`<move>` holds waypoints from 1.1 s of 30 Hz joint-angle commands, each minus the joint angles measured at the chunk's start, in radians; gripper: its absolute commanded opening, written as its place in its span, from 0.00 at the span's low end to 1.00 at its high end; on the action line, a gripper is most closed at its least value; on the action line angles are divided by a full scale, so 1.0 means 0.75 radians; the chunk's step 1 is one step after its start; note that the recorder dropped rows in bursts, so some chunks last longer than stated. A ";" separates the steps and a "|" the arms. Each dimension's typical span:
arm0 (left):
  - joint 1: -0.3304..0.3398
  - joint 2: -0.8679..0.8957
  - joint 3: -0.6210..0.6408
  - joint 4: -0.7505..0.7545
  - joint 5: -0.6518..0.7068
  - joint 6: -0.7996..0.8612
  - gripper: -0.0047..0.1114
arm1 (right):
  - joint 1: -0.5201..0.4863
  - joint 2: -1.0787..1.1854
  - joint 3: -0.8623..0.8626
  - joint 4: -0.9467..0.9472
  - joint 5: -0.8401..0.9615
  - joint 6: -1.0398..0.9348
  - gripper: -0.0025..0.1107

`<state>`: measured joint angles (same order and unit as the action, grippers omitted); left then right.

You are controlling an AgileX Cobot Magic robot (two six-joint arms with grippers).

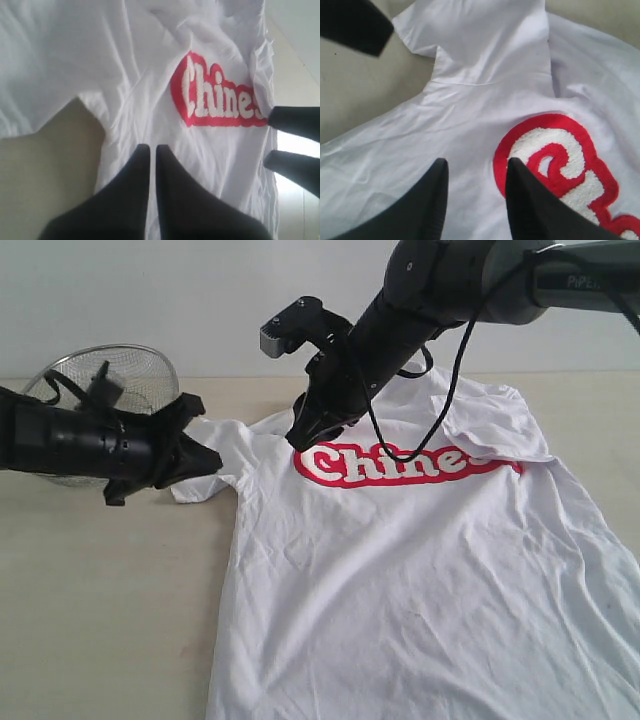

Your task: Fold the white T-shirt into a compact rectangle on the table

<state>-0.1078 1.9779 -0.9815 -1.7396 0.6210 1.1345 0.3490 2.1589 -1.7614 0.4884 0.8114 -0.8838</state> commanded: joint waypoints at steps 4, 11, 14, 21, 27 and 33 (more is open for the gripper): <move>-0.024 0.093 -0.011 -0.006 -0.012 -0.157 0.12 | 0.001 -0.005 0.006 0.009 0.091 0.024 0.31; -0.024 0.098 -0.026 -0.006 -0.068 -0.240 0.49 | 0.001 -0.005 0.006 0.009 0.110 0.030 0.31; -0.024 0.120 -0.026 -0.006 -0.075 -0.336 0.52 | 0.001 -0.005 0.006 0.009 0.110 0.040 0.31; -0.024 0.195 -0.058 -0.006 -0.019 -0.430 0.52 | 0.001 -0.005 0.006 0.012 0.115 0.045 0.31; -0.024 0.209 -0.147 -0.006 -0.036 -0.447 0.52 | 0.001 -0.005 0.006 0.014 0.116 0.045 0.31; -0.029 0.215 -0.209 -0.006 -0.071 -0.477 0.51 | 0.001 -0.005 0.006 0.017 0.105 0.045 0.31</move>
<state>-0.1243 2.1326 -1.1251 -1.7482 0.5768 0.7861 0.3490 2.1589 -1.7614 0.4947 0.8953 -0.8526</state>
